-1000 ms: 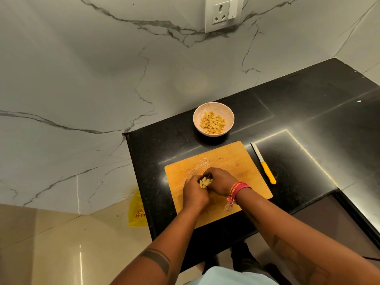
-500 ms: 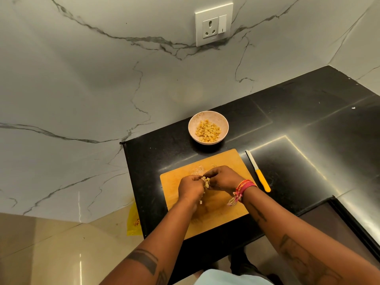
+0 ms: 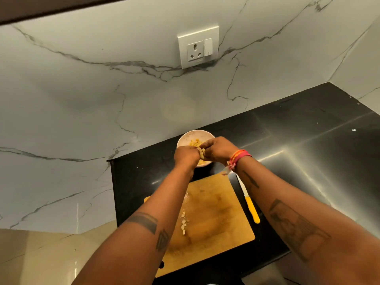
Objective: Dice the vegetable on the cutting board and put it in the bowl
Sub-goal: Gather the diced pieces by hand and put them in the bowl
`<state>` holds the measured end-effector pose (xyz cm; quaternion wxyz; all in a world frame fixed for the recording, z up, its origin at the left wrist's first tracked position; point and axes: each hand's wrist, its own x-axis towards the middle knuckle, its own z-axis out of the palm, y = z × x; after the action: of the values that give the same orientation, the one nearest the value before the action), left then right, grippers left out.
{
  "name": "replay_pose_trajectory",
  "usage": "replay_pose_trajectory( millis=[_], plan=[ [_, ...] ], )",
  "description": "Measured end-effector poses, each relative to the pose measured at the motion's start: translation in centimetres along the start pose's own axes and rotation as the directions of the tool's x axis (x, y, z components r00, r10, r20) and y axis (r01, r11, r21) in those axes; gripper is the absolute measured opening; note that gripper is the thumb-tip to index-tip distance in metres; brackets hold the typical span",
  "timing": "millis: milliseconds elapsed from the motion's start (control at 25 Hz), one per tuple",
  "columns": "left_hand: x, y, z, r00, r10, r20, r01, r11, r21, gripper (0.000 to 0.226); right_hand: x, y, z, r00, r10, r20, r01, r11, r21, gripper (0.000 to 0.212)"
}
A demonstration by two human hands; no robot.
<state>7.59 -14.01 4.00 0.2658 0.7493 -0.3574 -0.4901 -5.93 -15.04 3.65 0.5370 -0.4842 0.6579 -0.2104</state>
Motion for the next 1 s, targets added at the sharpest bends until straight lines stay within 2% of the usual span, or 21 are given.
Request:
replay_pose_trajectory(
  millis=[120,200,280,400,520,680,760,880,920,1000],
  plan=[
    [2.8,2.5,0.3,0.999,-0.043,0.009,0.043,0.999,0.014,0.041,3.2,-1.9,-0.8,0.996,-0.085,0.005,0.082,0.941,-0.329,0.032],
    [4.3,2.6,0.5,1.0,-0.011,0.022,0.008,0.993,0.121,0.039,4.4,-2.0,-1.0,0.99,-0.123,-0.061,0.081,0.884,-0.461,0.03],
    [5.7,1.9,0.6,0.997,0.061,0.049,-0.07,0.976,0.208,0.04,4.9,-1.9,-1.0,0.976,-0.14,-0.165,0.056,0.899,-0.433,0.024],
    [6.7,0.2,0.5,0.996,0.087,-0.002,-0.086,0.984,0.157,0.027,5.0,-0.9,-0.9,0.956,-0.125,-0.266,0.042,0.954,-0.298,0.011],
    [4.9,-1.3,-0.3,0.995,0.096,-0.019,-0.094,0.99,0.101,0.026,4.5,0.8,0.2,0.969,-0.061,-0.238,0.029,0.99,-0.137,0.005],
    [1.6,-4.0,-1.9,0.996,0.083,0.033,-0.083,0.997,-0.004,0.02,1.4,2.5,3.0,0.988,0.029,-0.155,-0.002,0.985,0.171,0.023],
    [0.0,-5.6,-2.9,0.995,0.082,0.054,-0.081,0.996,-0.027,0.02,-0.5,3.2,4.9,0.994,0.031,-0.109,-0.01,0.983,0.186,0.021],
    [-1.9,-8.5,-4.5,0.99,0.104,0.091,-0.112,0.99,0.091,0.016,-2.9,4.8,7.7,0.997,0.055,-0.045,-0.047,0.985,0.164,0.022],
    [-2.4,-9.7,-5.1,0.989,0.105,0.104,-0.118,0.984,0.134,0.017,-3.6,5.6,8.7,0.998,0.059,-0.021,-0.056,0.99,0.126,0.022],
    [-3.0,-12.3,-6.4,0.986,0.106,0.129,-0.135,0.962,0.237,0.019,-4.9,7.2,10.4,1.0,0.015,0.016,-0.013,0.995,-0.1,0.017]
  ],
)
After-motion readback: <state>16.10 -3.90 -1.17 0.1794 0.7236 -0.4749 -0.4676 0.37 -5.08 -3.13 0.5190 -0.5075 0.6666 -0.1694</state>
